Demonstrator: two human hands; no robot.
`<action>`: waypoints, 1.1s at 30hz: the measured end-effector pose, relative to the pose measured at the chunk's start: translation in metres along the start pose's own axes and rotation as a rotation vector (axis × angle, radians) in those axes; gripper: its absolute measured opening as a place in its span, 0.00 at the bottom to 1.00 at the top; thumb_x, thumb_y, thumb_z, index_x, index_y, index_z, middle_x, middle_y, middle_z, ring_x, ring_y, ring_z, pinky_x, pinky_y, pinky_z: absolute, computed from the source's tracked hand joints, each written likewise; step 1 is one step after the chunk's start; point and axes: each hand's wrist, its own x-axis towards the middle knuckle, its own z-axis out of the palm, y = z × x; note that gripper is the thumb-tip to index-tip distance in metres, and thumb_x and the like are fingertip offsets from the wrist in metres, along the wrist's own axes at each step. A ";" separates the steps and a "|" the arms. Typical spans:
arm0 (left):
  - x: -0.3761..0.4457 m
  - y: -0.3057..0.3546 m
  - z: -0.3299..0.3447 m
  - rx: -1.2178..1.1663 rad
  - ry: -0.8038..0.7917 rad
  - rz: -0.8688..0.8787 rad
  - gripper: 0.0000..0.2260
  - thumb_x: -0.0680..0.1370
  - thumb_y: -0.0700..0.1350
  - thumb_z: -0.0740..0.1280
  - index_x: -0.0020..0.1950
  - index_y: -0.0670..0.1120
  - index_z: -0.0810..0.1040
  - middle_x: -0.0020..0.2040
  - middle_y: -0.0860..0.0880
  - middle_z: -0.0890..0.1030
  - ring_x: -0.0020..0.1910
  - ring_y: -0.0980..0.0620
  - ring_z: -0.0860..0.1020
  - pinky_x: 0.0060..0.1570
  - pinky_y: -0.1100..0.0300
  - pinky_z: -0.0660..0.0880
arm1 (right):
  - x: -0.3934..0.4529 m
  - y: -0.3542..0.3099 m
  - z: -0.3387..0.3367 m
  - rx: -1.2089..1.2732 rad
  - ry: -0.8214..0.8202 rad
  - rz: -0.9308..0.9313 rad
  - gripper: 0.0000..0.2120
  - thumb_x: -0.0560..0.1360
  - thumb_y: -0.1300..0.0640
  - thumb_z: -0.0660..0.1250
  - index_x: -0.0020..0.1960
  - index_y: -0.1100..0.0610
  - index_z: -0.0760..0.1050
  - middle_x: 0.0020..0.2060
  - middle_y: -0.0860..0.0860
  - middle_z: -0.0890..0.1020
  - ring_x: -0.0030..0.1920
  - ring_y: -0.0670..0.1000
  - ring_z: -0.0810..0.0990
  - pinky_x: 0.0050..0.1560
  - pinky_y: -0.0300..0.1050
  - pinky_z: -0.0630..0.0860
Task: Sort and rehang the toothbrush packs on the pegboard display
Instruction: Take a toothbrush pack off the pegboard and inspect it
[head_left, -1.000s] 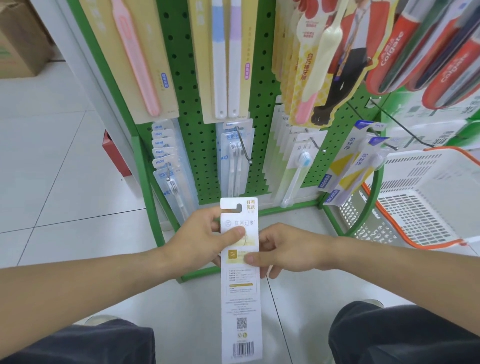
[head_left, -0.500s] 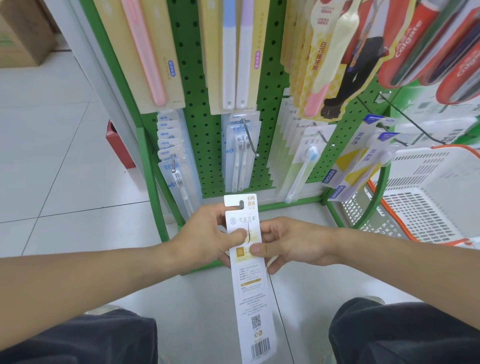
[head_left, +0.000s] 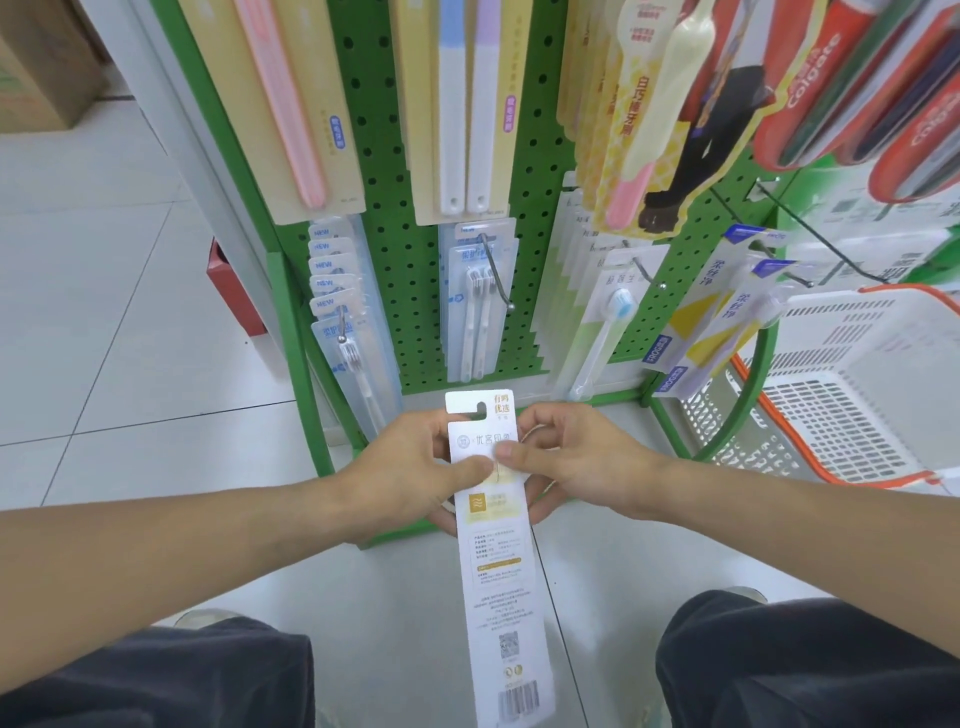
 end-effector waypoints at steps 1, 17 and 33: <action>-0.001 0.001 0.001 -0.025 0.005 -0.007 0.08 0.82 0.39 0.67 0.58 0.49 0.75 0.44 0.48 0.88 0.41 0.50 0.87 0.31 0.57 0.82 | 0.000 -0.001 -0.001 -0.027 0.009 -0.017 0.16 0.80 0.58 0.69 0.59 0.69 0.72 0.44 0.62 0.86 0.39 0.60 0.85 0.40 0.55 0.86; 0.005 0.006 0.019 0.179 0.166 -0.046 0.22 0.78 0.55 0.69 0.65 0.46 0.67 0.51 0.48 0.81 0.47 0.51 0.84 0.42 0.50 0.85 | -0.022 0.006 0.006 -0.126 0.086 0.011 0.26 0.70 0.69 0.76 0.61 0.55 0.66 0.38 0.56 0.77 0.32 0.57 0.83 0.32 0.49 0.83; 0.031 -0.007 0.088 0.093 0.029 -0.126 0.17 0.83 0.48 0.66 0.53 0.32 0.81 0.45 0.32 0.83 0.39 0.44 0.80 0.46 0.47 0.82 | -0.059 0.064 -0.024 -0.172 0.115 0.053 0.26 0.66 0.49 0.83 0.53 0.55 0.72 0.39 0.48 0.81 0.36 0.46 0.78 0.44 0.48 0.80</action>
